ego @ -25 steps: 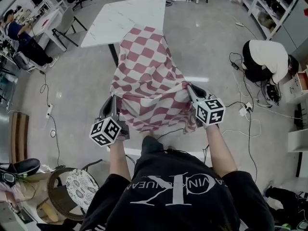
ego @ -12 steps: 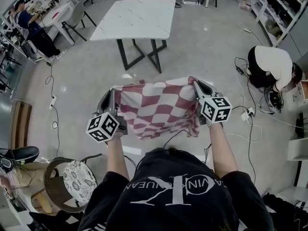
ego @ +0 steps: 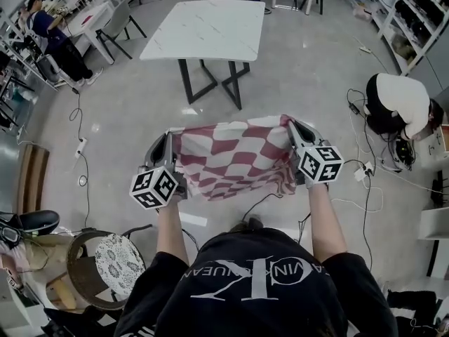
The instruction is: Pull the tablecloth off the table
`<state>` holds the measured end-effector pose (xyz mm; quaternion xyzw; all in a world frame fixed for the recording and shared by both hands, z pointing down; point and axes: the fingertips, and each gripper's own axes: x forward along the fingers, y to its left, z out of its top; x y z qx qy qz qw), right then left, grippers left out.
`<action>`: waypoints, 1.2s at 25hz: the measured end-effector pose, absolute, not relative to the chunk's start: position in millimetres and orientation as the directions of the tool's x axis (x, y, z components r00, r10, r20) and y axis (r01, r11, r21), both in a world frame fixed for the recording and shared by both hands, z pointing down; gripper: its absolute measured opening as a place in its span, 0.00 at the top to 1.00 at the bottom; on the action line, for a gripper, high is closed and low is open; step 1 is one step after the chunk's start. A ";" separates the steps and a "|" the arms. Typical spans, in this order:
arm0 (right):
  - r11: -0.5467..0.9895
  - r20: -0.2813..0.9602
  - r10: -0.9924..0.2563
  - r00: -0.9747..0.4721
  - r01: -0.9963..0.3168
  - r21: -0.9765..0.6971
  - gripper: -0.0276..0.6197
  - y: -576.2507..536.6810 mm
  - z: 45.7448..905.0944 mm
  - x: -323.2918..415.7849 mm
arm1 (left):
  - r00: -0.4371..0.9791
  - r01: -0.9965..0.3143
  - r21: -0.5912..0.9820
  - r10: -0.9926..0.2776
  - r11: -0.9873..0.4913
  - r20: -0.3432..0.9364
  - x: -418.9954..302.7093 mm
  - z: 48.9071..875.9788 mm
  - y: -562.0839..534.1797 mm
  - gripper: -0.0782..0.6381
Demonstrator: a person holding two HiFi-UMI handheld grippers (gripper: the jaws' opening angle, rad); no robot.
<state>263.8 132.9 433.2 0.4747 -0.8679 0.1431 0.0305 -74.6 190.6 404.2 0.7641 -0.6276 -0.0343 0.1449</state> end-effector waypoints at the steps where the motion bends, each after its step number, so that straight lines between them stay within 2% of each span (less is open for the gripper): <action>1: 0.516 0.187 -0.812 -0.553 -0.830 -0.214 0.93 132.1 431.1 259.6 | 0.204 -0.950 0.264 -0.971 -0.166 0.125 -78.5 402.3 190.4 0.87; 16: 0.555 0.124 -0.812 -0.571 -0.820 -0.140 0.93 118.6 390.1 227.2 | 0.190 -0.963 0.208 -0.980 -0.172 0.066 -109.7 370.1 188.3 0.87; 30: 0.572 0.079 -0.814 -0.576 -0.818 -0.068 0.93 121.7 356.9 228.5 | 0.182 -0.974 0.137 -0.983 -0.181 -0.005 -109.3 335.3 184.1 0.87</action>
